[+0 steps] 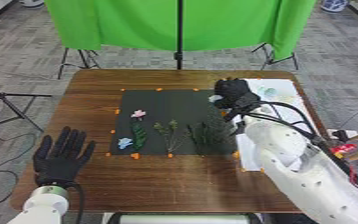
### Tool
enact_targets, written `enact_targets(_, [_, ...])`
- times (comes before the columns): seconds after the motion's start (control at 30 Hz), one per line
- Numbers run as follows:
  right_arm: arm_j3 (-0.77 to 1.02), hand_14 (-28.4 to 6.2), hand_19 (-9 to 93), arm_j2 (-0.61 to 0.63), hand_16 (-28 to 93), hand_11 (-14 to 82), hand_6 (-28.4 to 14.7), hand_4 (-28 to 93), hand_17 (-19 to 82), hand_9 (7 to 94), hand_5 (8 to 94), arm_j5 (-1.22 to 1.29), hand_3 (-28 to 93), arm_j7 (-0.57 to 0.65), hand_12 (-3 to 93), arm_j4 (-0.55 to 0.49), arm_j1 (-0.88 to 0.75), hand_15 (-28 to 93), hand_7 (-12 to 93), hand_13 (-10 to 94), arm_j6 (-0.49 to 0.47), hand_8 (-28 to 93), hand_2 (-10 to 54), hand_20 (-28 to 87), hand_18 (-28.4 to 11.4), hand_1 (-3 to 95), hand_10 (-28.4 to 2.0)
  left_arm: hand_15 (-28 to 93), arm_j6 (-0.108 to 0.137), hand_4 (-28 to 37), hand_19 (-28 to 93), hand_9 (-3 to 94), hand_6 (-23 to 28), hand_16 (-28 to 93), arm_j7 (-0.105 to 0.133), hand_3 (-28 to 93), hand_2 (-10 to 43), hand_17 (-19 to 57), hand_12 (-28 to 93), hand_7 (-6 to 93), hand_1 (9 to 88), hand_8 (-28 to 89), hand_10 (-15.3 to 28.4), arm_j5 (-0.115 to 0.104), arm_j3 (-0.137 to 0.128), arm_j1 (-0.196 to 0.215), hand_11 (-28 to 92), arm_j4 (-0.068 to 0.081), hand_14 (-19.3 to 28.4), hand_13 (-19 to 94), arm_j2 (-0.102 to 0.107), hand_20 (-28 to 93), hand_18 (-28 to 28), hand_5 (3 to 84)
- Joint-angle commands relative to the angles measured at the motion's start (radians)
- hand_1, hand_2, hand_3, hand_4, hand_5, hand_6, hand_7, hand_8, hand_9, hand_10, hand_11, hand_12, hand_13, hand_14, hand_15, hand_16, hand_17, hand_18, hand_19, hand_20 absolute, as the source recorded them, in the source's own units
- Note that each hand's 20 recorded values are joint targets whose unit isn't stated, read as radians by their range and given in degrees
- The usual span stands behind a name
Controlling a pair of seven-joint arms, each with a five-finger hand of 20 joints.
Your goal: Arrange flowers
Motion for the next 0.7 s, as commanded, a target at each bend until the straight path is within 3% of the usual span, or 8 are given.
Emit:
enact_targets(0.03, [-0.146, -6.0, 80, -0.157, 43, 12.9, -0.4, -28, 34, 79.9, 69.1, 0.057, 67, -0.079, 46.6, 0.059, 0.135, 43, 35, 66, -0.085, 11, -8.4, 37, -20.2, 61.8, -10.3, 49, 0.011, -28.3, 41, 38.3, 7.0, -7, -0.006, 75, 14.5, -5.2, 14, 25.4, 27.6, -13, 14.9, 0.001, 0.012, 0.005, 33, 0.002, 14.9, 31, 0.006, 18, 14.9, 40.9])
enact_targets(0.17, [-0.217, -6.1, 80, -0.210, 43, 12.9, -0.4, -28, 34, 79.9, 69.2, 0.049, 67, -0.083, 46.4, 0.164, 0.222, 43, 36, 66, -0.127, 10, -8.5, 37, -20.4, 61.8, -10.3, 49, 0.005, -28.3, 41, 38.5, 7.1, -7, -0.003, 75, 14.5, -5.1, 14, 25.2, 27.5, -13, 14.9, -0.003, 0.010, 0.008, 33, 0.003, 15.0, 31, 0.006, 18, 14.9, 41.3])
enact_targets(0.47, [-0.279, -6.4, 80, -0.264, 43, 11.4, -0.8, -28, 34, 79.5, 68.9, -0.023, 67, -0.054, 44.5, 0.263, 0.247, 42, 34, 65, -0.155, 8, -8.7, 38, -20.7, 60.8, -10.6, 49, 0.010, -28.3, 41, 38.5, 7.1, -7, 0.000, 75, 14.5, -5.1, 14, 25.1, 27.5, -13, 15.0, -0.012, 0.007, 0.015, 33, -0.001, 14.9, 31, 0.020, 18, 15.0, 41.5])
enact_targets(0.6, [-0.299, -6.4, 80, -0.288, 42, 10.5, -0.9, -28, 34, 79.1, 68.4, -0.037, 67, -0.044, 43.4, 0.292, 0.253, 41, 33, 65, -0.160, 8, -9.1, 38, -20.9, 60.3, -10.8, 49, 0.004, -28.3, 41, 38.6, 7.2, -7, -0.018, 75, 14.5, -5.1, 14, 25.0, 27.5, -13, 15.0, -0.003, 0.015, -0.008, 33, 0.011, 14.9, 31, 0.026, 18, 15.0, 41.9])
enact_targets(0.7, [-0.316, -6.7, 80, -0.291, 42, 9.9, -1.0, -28, 34, 78.8, 68.3, -0.044, 67, -0.027, 42.7, 0.284, 0.251, 41, 32, 64, -0.158, 7, -9.3, 38, -21.0, 60.0, -10.9, 48, 0.008, -28.3, 41, 38.6, 7.3, -7, -0.025, 75, 14.5, -5.1, 14, 24.8, 27.5, -13, 15.0, -0.009, 0.013, 0.000, 33, 0.006, 14.9, 31, 0.028, 18, 15.0, 42.2])
